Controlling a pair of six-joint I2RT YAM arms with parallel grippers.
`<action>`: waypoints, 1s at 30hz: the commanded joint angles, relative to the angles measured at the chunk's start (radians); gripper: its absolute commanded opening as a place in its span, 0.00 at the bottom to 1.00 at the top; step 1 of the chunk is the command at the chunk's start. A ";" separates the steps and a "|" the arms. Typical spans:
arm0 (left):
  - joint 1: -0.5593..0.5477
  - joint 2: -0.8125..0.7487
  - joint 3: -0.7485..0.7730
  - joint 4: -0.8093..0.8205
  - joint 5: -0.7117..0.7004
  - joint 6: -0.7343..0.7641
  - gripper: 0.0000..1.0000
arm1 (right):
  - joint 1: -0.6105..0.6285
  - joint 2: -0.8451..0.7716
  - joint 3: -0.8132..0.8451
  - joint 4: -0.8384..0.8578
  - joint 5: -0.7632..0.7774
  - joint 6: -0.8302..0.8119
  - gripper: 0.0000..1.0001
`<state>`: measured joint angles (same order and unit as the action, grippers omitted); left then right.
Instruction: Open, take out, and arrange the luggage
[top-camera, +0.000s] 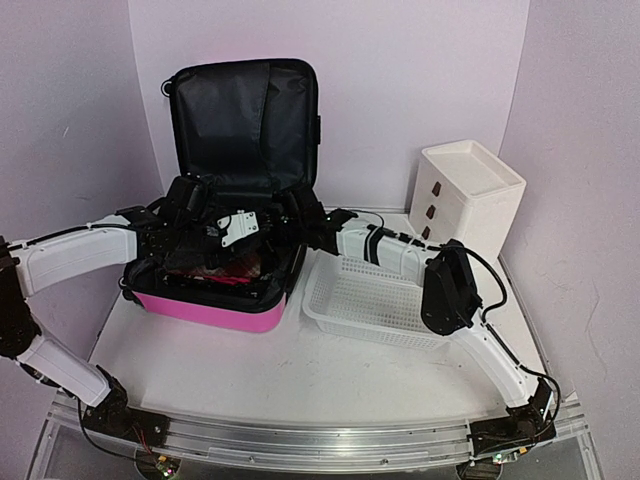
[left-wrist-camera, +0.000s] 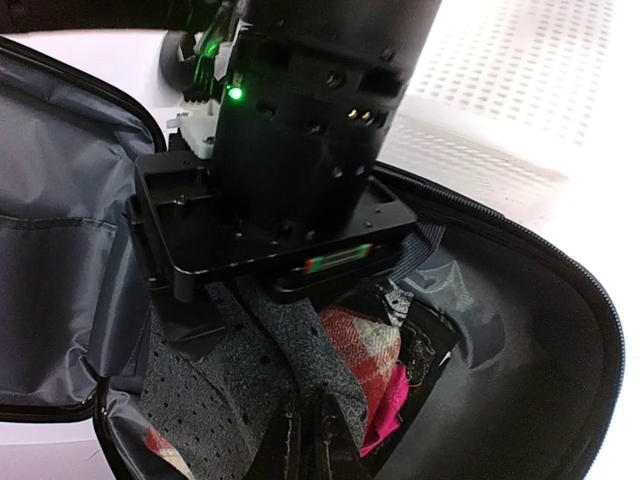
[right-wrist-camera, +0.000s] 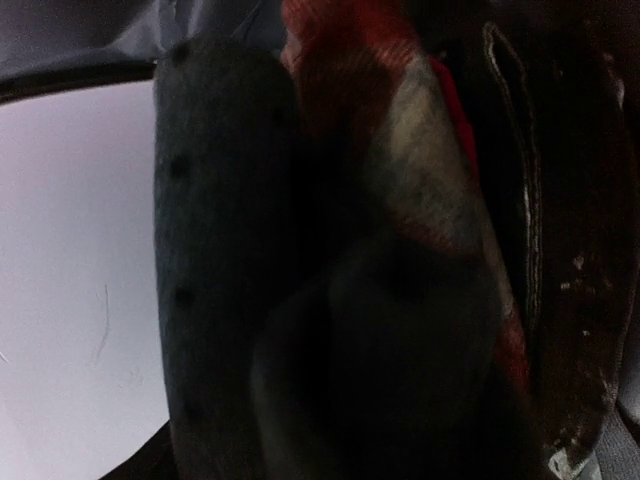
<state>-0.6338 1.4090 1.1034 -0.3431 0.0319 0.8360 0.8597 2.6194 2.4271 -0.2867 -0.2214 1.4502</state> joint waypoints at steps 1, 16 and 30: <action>-0.016 -0.067 0.003 0.021 0.043 -0.029 0.00 | -0.005 0.044 0.112 0.050 0.053 0.012 0.59; 0.000 -0.253 0.074 -0.186 0.196 -0.631 0.67 | -0.018 -0.057 0.020 0.098 0.012 -0.227 0.00; 0.464 -0.109 0.111 -0.227 0.597 -1.231 0.74 | -0.080 -0.320 -0.425 0.258 -0.152 -0.327 0.00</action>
<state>-0.2726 1.2003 1.1477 -0.5770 0.4831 -0.2157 0.8055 2.4245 2.0941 -0.1699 -0.3042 1.1534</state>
